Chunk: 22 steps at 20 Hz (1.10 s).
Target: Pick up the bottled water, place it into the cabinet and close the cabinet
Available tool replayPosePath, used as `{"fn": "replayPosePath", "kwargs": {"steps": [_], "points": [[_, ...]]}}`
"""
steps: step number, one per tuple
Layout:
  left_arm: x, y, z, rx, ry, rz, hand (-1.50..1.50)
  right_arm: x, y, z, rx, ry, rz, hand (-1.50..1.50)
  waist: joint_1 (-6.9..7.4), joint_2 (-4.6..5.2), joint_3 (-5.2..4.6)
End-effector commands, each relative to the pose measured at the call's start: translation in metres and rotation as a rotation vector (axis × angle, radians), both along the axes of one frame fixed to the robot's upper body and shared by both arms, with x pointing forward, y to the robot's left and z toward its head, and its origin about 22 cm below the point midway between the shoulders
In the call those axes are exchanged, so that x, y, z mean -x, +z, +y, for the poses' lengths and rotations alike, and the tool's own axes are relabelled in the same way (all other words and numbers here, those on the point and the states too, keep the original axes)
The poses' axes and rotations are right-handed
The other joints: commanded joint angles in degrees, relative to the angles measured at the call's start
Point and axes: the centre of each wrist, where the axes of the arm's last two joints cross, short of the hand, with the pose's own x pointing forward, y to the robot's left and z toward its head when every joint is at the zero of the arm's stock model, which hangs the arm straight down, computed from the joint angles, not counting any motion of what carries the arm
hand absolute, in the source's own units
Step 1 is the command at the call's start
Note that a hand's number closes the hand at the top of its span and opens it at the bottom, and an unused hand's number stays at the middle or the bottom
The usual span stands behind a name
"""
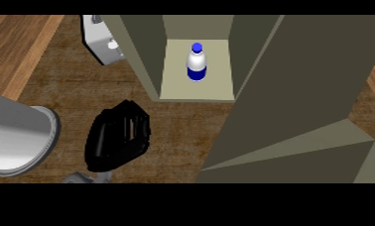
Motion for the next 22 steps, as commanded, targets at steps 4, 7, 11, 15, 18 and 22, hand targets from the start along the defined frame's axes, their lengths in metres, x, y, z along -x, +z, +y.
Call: {"fn": "replayPosePath", "kwargs": {"steps": [4, 7, 11, 15, 18, 22], "points": [[0.029, 0.014, 0.038, -0.016, 0.038, -0.003, 1.5, 0.009, 0.02, 0.039, -0.022, 0.111, -0.041, 1.5, -0.35, -0.04, -0.14], [0.041, 0.013, 0.056, 0.007, 0.057, -0.02, 1.5, 0.012, 0.015, 0.067, -0.023, 0.202, -0.028, 1.5, 0.06, -0.24, -0.2], [0.066, 0.02, 0.061, 0.034, 0.078, 0.0, 1.5, 0.0, 0.018, 0.098, 0.044, 0.224, -0.059, 1.5, 0.82, -0.2, -0.2], [0.056, 0.022, 0.086, 0.02, 0.079, -0.014, 1.5, -0.013, 0.029, 0.107, 0.036, 0.169, -0.195, 1.5, 0.63, -0.03, -0.23], [0.055, 0.022, 0.092, 0.006, 0.091, -0.032, 1.5, -0.026, 0.023, 0.12, 0.024, 0.112, -0.194, 1.5, 1.01, 0.14, -0.26], [0.075, 0.012, 0.104, 0.012, 0.095, -0.022, 1.5, -0.047, 0.035, 0.12, 0.018, 0.001, -0.176, 1.5, 1.55, 0.15, -0.29]]}}
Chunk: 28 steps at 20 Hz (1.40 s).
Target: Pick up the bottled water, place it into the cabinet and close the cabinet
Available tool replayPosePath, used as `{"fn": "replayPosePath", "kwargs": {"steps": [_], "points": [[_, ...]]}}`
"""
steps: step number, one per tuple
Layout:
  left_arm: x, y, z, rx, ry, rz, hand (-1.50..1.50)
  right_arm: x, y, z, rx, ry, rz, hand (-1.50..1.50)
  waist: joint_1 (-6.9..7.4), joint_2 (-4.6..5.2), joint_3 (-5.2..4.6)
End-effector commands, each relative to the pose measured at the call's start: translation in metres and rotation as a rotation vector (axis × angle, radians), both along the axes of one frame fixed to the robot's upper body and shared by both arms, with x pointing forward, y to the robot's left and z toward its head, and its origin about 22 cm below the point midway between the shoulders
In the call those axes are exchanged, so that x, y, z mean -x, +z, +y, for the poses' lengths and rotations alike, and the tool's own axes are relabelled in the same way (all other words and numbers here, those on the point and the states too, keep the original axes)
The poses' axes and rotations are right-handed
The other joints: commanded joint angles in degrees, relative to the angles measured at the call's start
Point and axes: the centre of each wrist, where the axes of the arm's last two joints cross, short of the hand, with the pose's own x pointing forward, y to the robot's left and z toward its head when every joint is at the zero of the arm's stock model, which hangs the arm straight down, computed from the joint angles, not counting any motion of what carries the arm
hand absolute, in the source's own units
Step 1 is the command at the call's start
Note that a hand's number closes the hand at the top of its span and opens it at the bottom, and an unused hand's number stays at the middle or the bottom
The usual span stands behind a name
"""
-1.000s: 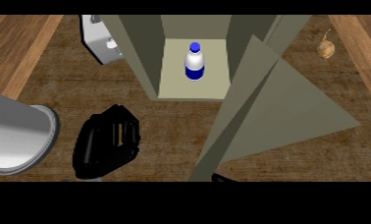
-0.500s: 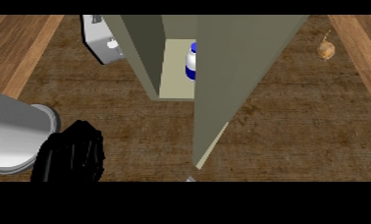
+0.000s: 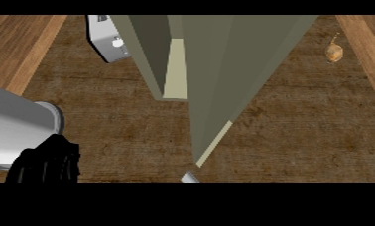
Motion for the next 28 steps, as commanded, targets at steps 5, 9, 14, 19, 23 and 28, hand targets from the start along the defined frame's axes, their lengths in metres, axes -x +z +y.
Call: {"fn": "replayPosePath", "kwargs": {"steps": [5, 9, 14, 19, 23, 28], "points": [[0.005, -0.003, 0.03, 0.008, -0.007, 0.005, 1.5, -0.078, 0.012, 0.053, -0.132, -0.136, 0.084, 1.5, 0.74, 0.74, 0.09], [0.02, 0.0, 0.04, -0.005, -0.008, -0.005, 1.5, -0.122, 0.037, 0.058, -0.128, -0.111, 0.173, 1.5, 0.17, 0.4, 0.17], [0.026, 0.008, 0.045, -0.018, -0.019, -0.006, 1.5, -0.184, 0.015, 0.054, -0.139, -0.098, 0.282, 1.5, 0.13, 0.58, 0.22], [0.035, 0.0, 0.059, -0.013, 0.011, -0.003, 1.5, -0.235, -0.008, 0.025, -0.121, -0.103, 0.27, 1.5, -0.66, 0.4, 0.21], [0.03, -0.003, 0.066, -0.012, -0.002, -0.02, 1.5, -0.266, -0.025, 0.012, -0.097, -0.138, 0.285, 1.5, 0.06, 0.81, 0.18], [0.023, 0.007, 0.063, -0.011, -0.041, -0.003, 1.5, -0.279, -0.021, -0.012, -0.102, -0.143, 0.268, 1.5, -0.03, 1.14, 0.2]]}}
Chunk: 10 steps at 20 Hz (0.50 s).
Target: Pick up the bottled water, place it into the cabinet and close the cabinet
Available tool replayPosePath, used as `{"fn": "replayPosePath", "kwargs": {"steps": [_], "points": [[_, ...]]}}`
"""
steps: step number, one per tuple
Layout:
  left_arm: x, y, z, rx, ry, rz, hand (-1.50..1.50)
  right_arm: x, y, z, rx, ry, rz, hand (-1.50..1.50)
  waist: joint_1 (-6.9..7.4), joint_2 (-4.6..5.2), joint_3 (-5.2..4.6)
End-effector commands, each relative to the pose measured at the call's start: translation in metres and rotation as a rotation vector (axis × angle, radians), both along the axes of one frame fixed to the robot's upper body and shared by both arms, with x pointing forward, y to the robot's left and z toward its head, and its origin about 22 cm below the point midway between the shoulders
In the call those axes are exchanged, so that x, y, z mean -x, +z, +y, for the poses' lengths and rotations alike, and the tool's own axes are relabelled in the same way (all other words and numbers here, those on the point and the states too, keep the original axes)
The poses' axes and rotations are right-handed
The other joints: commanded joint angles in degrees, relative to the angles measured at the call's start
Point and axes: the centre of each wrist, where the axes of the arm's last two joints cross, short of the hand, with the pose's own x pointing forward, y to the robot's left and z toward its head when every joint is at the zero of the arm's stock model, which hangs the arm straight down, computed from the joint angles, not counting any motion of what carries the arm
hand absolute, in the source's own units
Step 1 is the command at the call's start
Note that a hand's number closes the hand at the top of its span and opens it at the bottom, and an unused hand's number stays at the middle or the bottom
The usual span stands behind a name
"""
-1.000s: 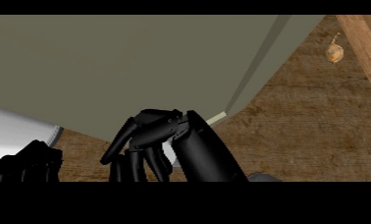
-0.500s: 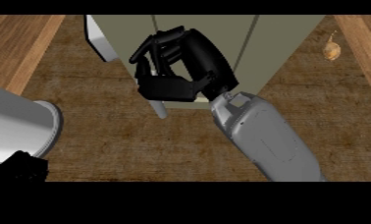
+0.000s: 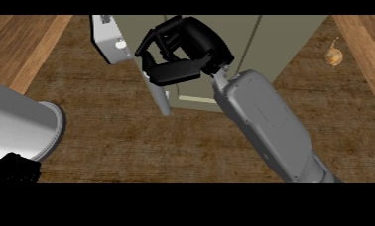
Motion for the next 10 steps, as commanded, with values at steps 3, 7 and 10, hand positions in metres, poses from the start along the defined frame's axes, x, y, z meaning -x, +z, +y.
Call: {"fn": "replayPosePath", "kwargs": {"steps": [3, 7, 10], "points": [[-0.006, 0.003, 0.003, -0.006, 0.002, -0.024, 1.5, -0.049, -0.006, -0.066, 0.041, -0.209, 0.035, 1.5, -0.31, 2.66, 0.42], [-0.008, 0.004, 0.001, -0.015, -0.002, -0.013, 1.5, -0.05, -0.009, -0.055, 0.047, -0.191, 0.034, 1.5, -0.41, 2.44, 0.41], [-0.021, 0.016, -0.005, -0.014, -0.012, -0.037, 1.5, -0.053, -0.015, -0.061, 0.047, -0.182, 0.023, 1.5, -0.73, 2.9, 0.48]]}}
